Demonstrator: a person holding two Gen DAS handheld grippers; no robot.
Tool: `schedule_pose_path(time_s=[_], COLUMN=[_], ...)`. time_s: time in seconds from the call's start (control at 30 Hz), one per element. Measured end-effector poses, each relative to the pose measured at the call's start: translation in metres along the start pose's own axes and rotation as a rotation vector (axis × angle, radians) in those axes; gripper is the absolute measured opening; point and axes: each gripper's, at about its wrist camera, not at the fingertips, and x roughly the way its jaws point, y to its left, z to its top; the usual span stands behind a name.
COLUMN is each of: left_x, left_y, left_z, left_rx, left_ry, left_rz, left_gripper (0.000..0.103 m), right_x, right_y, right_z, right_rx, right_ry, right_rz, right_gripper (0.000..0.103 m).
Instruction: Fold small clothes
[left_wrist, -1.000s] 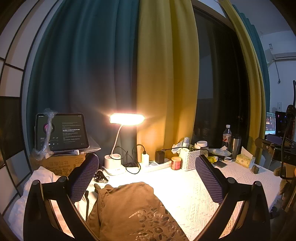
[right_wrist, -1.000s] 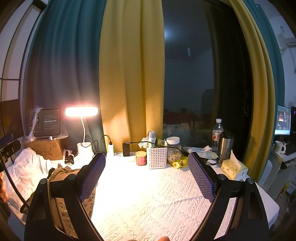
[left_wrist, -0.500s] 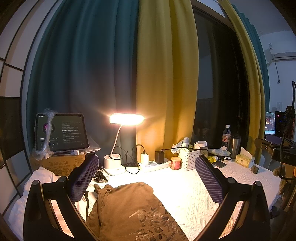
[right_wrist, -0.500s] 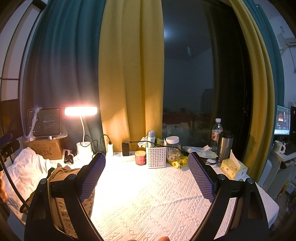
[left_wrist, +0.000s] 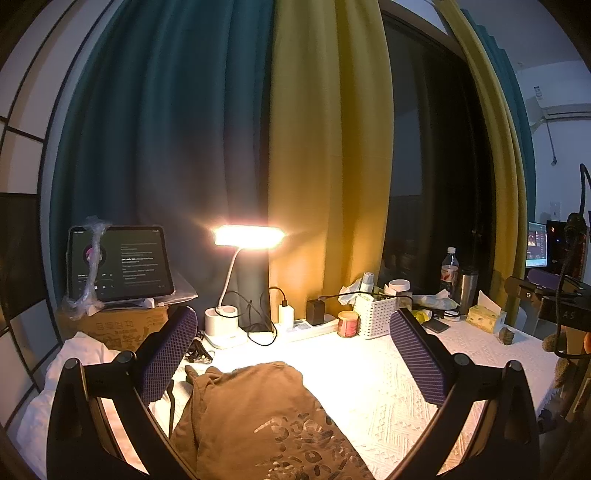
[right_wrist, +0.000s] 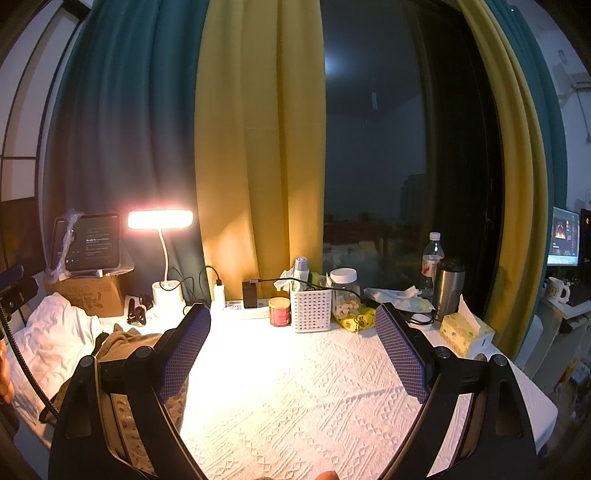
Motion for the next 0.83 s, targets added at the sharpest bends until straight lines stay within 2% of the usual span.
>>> schedule_pose_path(time_s=[0.83], left_x=[0.0000], left_y=[0.0024], left_z=[0.0008], left_rx=[-0.005], left_ry=[0.007], left_rz=[-0.020], left_gripper=[0.103], right_x=[-0.0014], right_y=[0.0000], right_z=[-0.0015], right_rx=[0.008], right_ry=[0.007], right_rz=[-0.009], right_gripper=[0.092])
